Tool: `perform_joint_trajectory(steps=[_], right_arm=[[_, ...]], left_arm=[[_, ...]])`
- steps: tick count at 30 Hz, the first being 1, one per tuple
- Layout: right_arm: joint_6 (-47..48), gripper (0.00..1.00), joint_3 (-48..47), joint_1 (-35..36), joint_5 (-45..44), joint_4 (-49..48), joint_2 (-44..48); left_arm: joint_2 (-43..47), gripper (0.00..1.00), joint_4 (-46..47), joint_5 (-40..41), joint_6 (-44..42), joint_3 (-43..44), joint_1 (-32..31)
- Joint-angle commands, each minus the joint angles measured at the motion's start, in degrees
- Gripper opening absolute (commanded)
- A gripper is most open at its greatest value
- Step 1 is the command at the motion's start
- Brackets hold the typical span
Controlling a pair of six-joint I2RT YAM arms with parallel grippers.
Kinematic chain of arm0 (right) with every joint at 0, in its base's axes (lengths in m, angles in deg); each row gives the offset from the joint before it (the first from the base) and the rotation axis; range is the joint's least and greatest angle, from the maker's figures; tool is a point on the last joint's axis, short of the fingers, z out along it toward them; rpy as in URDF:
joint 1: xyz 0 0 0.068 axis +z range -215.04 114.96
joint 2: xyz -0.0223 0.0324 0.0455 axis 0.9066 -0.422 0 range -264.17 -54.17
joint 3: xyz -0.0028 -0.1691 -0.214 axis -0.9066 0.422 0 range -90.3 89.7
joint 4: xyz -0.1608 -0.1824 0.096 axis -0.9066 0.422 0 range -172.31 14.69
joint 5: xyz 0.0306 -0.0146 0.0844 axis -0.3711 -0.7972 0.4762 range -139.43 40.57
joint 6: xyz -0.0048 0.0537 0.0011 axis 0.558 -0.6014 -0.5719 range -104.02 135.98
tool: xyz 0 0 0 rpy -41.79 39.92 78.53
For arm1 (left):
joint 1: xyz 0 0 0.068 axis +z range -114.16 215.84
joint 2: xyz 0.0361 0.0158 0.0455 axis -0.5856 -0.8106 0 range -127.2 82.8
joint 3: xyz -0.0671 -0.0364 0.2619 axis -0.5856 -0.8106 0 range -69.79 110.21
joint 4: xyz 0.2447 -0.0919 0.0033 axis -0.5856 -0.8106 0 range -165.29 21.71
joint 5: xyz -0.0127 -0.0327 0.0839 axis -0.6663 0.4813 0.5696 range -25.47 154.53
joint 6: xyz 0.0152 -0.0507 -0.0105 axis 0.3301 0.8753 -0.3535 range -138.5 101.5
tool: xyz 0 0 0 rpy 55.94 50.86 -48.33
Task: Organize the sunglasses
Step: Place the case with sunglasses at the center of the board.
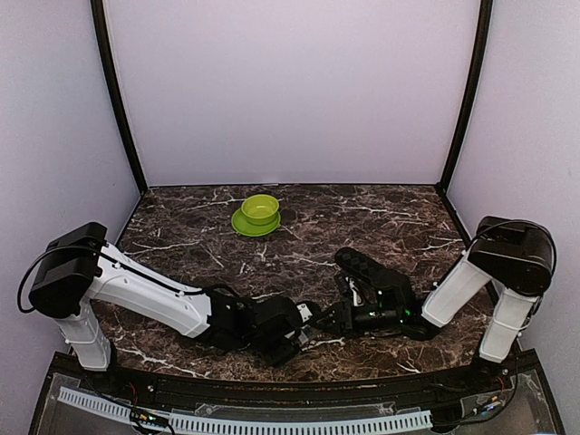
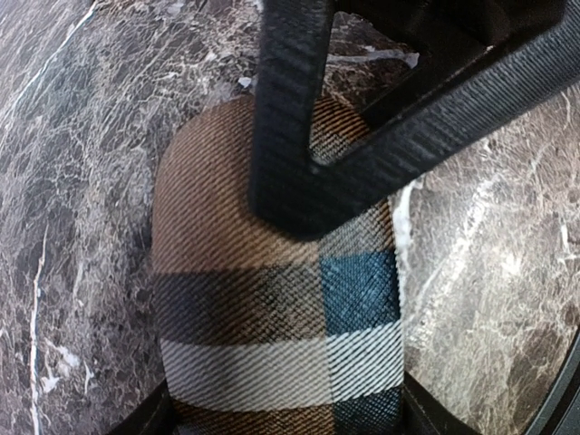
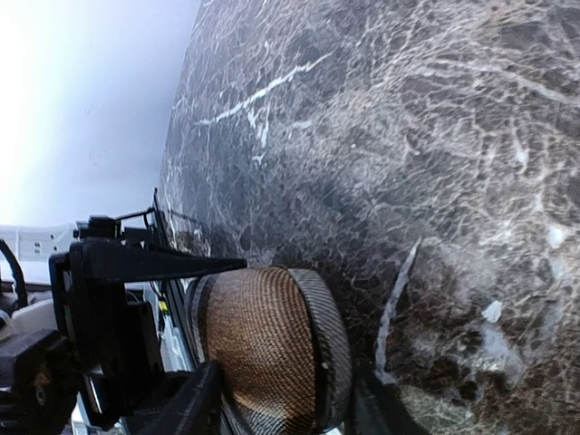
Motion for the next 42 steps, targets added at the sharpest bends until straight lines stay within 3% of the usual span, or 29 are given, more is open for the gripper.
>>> perform_joint_trajectory(steps=[1, 5, 11, 14, 20, 30, 42], right_arm=[[-1.68, 0.42, 0.31, 0.42, 1.10, -4.41, -0.75], [-1.37, 0.30, 0.84, 0.44, -0.08, -3.24, 0.38], [0.16, 0.19, 0.47, 0.47, -1.99, 0.65, 2.40], [1.18, 0.20, 0.12, 0.45, -2.95, 2.96, 3.29], [2.94, 0.33, -0.62, 0.44, -4.98, 7.25, 4.99], [3.73, 0.58, -0.85, 0.51, -6.02, 9.78, 6.11], [6.04, 0.61, -2.58, 0.87, -7.40, 15.85, 8.16]], left_arm=[[2.17, 0.40, 0.11, -0.84, -0.15, -1.33, -0.28], [1.70, 0.44, 0.29, -1.01, 0.36, -1.30, -0.22], [1.13, 0.65, 0.30, -3.29, 1.11, -1.42, -0.27], [1.31, 0.73, -0.03, -5.35, 1.28, -1.69, -0.28], [3.48, 0.94, 0.23, -7.09, 1.67, -3.35, -0.28], [4.68, 0.97, -1.51, -6.60, 1.81, -3.60, 0.13], [5.27, 0.94, -0.96, -7.75, 1.75, -3.88, 1.99]])
